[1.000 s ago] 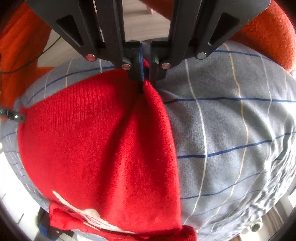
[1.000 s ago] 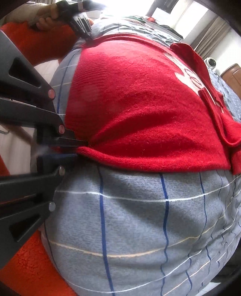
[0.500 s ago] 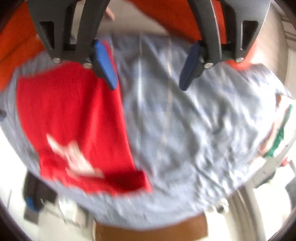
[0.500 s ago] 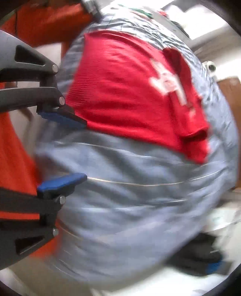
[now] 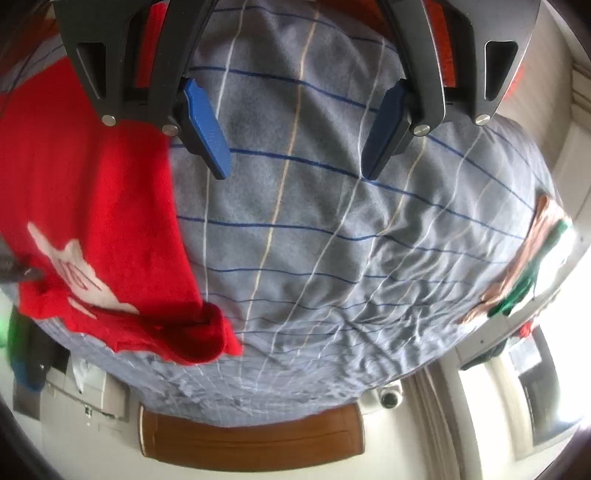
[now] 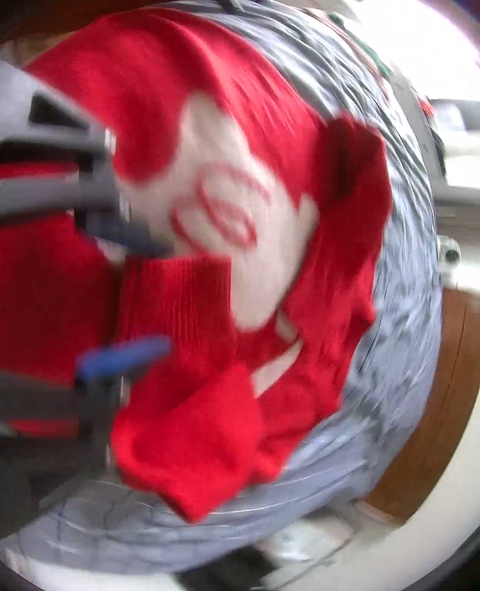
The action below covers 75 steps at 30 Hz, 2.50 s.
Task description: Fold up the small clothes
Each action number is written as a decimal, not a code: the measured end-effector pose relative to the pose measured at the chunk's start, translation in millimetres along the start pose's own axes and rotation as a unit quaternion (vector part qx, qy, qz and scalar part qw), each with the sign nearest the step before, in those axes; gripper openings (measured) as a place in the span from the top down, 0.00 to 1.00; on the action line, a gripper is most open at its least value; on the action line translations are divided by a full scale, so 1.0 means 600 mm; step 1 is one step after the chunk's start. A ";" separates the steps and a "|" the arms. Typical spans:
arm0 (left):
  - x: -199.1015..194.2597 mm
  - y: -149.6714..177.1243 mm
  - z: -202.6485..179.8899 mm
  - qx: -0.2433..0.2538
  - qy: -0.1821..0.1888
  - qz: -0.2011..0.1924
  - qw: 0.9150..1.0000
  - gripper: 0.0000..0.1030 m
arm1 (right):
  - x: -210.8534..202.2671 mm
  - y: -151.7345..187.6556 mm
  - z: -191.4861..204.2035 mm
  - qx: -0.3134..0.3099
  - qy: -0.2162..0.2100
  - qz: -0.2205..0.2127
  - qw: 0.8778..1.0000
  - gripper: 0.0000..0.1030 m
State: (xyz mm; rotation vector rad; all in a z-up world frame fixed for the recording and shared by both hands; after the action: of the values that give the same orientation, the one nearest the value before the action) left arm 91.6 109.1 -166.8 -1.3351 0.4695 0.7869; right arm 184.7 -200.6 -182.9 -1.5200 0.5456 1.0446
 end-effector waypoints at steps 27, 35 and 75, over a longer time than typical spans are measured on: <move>0.022 0.028 -0.019 0.009 -0.002 0.039 0.999 0.27 | -0.257 0.398 -0.519 0.568 0.022 -0.148 0.809 0.95; 0.025 0.030 -0.017 0.006 0.002 0.045 0.999 0.27 | -0.276 0.405 -0.513 0.601 -0.015 -0.182 0.778 0.93; 0.118 -0.241 -0.466 0.391 0.051 -0.049 0.918 0.21 | -0.281 0.307 -0.237 0.344 0.092 -0.182 0.917 0.57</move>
State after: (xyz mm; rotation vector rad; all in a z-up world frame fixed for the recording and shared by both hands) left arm 281.7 -151.3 -175.0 -0.6409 0.7012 0.3688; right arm -3.8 -414.5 -146.2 -1.0271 0.6446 0.3529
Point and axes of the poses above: each gripper's, at about its wrist camera, not at the fingertips, and x roughly the way its jaws point, z to its left, y to its underside, the point moved 10 cm from there along x, roughly the way its jaws point, and after that the axes turned 7 degrees about -y, right-handed, at the moved point
